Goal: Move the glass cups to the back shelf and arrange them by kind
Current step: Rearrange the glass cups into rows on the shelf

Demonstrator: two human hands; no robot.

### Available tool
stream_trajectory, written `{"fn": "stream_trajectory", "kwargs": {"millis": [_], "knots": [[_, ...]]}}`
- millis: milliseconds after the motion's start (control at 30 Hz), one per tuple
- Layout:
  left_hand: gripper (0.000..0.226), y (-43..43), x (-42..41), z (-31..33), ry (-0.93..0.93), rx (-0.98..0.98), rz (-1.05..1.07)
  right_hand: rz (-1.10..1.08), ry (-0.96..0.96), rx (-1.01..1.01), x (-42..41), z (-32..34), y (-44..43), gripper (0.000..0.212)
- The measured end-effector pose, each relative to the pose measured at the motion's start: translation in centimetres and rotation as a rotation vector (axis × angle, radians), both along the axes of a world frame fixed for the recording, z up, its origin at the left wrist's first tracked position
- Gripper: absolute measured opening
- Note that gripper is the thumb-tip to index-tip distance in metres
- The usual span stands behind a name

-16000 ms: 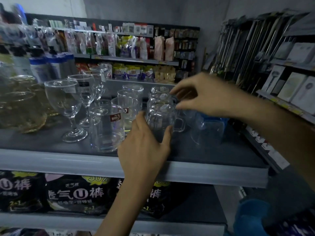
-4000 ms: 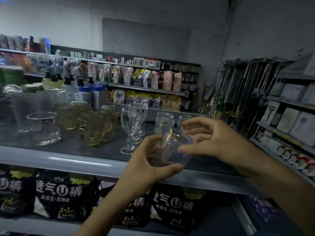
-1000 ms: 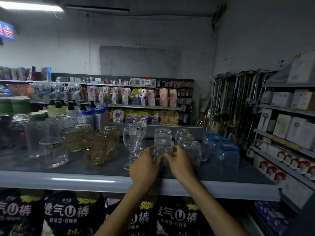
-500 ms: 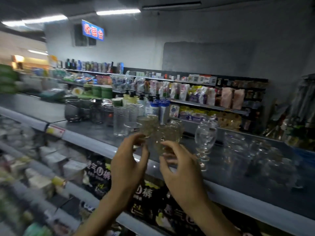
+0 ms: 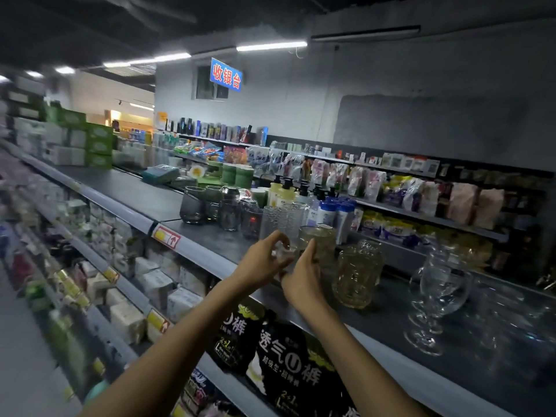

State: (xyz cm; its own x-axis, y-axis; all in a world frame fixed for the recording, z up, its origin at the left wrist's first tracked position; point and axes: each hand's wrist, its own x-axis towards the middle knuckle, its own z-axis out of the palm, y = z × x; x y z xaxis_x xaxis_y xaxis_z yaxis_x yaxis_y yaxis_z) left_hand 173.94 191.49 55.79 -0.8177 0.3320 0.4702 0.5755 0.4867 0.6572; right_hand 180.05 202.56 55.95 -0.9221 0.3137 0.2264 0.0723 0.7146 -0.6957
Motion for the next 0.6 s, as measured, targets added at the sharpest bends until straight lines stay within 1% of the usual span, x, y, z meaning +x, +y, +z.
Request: {"fn": "stream_trajectory", "kwargs": {"millis": [100,200,300,367,433,500,600], "knots": [[0.021,0.4,0.8,0.2,-0.017,0.093,-0.022,-0.036,0.08,-0.109,-0.4,-1.0,0.1,0.096],[0.017,-0.4,2.6,0.2,-0.057,0.274,-0.074,-0.005,0.237,-0.166,0.0,-1.3,0.7,0.08],[0.016,-1.9,6.1,0.4,-0.097,0.477,-0.08,0.078,0.361,-0.078,2.8,-0.1,0.8,0.072],[0.017,-3.1,8.9,0.3,-0.168,0.655,-0.114,0.17,0.429,-0.002,5.7,0.8,0.7,0.069],[0.019,-4.4,11.9,0.1,-0.253,0.804,-0.183,0.261,0.469,0.005,8.8,1.4,0.4,0.067],[0.024,-4.7,14.8,-0.3,-0.355,0.922,-0.261,0.315,0.462,-0.087,11.9,1.4,0.4,0.068],[0.033,-3.6,18.5,-1.1,-0.53,1.096,-0.383,0.295,0.39,-0.372,16.4,0.6,1.2,0.073]]}}
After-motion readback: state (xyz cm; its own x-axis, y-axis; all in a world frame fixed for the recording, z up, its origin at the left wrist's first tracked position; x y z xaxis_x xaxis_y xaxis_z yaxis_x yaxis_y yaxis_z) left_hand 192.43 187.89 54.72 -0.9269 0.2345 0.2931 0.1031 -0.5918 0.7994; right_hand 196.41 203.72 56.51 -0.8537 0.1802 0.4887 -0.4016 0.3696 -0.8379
